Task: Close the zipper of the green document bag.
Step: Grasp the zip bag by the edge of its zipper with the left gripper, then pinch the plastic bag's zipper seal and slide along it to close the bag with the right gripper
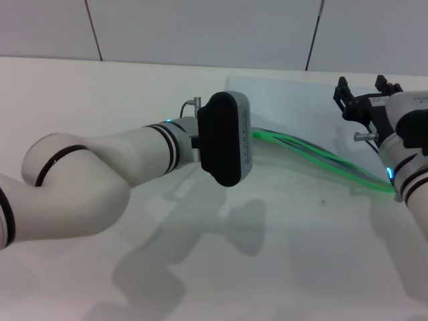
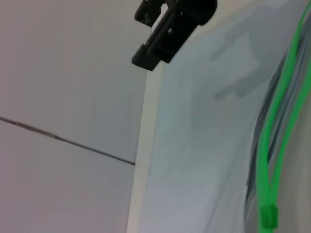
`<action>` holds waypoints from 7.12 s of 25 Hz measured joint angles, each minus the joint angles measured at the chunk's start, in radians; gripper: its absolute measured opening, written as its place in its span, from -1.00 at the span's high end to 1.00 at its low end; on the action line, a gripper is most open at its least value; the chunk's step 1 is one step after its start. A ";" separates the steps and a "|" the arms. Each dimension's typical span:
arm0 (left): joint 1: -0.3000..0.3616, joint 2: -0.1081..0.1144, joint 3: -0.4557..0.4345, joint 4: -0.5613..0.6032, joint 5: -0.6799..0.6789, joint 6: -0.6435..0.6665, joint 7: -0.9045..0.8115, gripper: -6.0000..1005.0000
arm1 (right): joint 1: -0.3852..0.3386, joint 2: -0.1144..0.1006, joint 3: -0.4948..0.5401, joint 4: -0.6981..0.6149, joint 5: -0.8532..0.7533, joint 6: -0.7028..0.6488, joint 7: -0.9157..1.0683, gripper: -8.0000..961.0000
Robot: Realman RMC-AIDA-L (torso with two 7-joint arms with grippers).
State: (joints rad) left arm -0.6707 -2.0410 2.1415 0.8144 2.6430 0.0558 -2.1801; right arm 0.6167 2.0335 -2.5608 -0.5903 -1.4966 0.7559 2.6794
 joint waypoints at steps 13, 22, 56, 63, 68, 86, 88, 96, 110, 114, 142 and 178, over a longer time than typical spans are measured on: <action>0.046 0.000 -0.001 0.023 -0.003 -0.001 -0.005 0.88 | -0.004 -0.067 0.029 -0.101 -0.019 -0.126 0.069 -0.51; 0.064 0.000 -0.002 0.036 -0.003 0.000 -0.007 0.88 | -0.017 -0.119 0.239 -0.153 -0.324 -0.432 0.068 -0.50; 0.091 0.007 -0.049 0.087 -0.054 -0.005 -0.009 0.88 | -0.249 -0.018 0.522 -0.652 -0.816 -1.010 -0.530 -0.38; 0.086 0.007 -0.050 0.094 -0.054 -0.004 -0.008 0.88 | -0.247 -0.014 0.512 -0.647 -0.815 -1.003 -0.620 -0.38; 0.086 0.007 -0.061 0.110 -0.054 0.011 -0.002 0.88 | -0.235 -0.013 0.511 -0.631 -0.816 -0.999 -0.648 -0.35; 0.076 0.007 -0.063 0.117 -0.052 0.019 -0.001 0.88 | -0.168 -0.007 0.485 -0.540 -0.813 -0.934 -0.649 -0.15; 0.075 0.007 -0.063 0.117 -0.051 0.020 -0.001 0.88 | -0.165 -0.006 0.485 -0.533 -0.813 -0.930 -0.648 -0.12; 0.074 0.007 -0.058 0.117 -0.049 0.019 -0.001 0.88 | -0.163 -0.004 0.484 -0.517 -0.811 -0.911 -0.646 -0.06; 0.074 0.005 -0.057 0.117 -0.047 0.019 -0.001 0.88 | -0.141 -0.003 0.484 -0.490 -0.771 -0.911 -0.646 0.32; 0.076 0.005 -0.060 0.117 -0.046 0.019 -0.001 0.88 | -0.142 -0.003 0.484 -0.495 -0.771 -0.911 -0.645 0.48; 0.077 0.005 -0.063 0.129 -0.046 0.019 0.000 0.88 | -0.144 0.000 0.473 -0.470 -0.771 -0.857 -0.645 0.78; 0.105 0.007 -0.076 0.142 -0.044 0.019 0.008 0.88 | -0.149 0.002 0.482 -0.430 -0.769 -0.832 -0.644 0.77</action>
State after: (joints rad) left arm -0.5654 -2.0340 2.0660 0.9565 2.5995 0.0749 -2.1725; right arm 0.4681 2.0356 -2.0793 -1.0205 -2.2656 -0.0762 2.0356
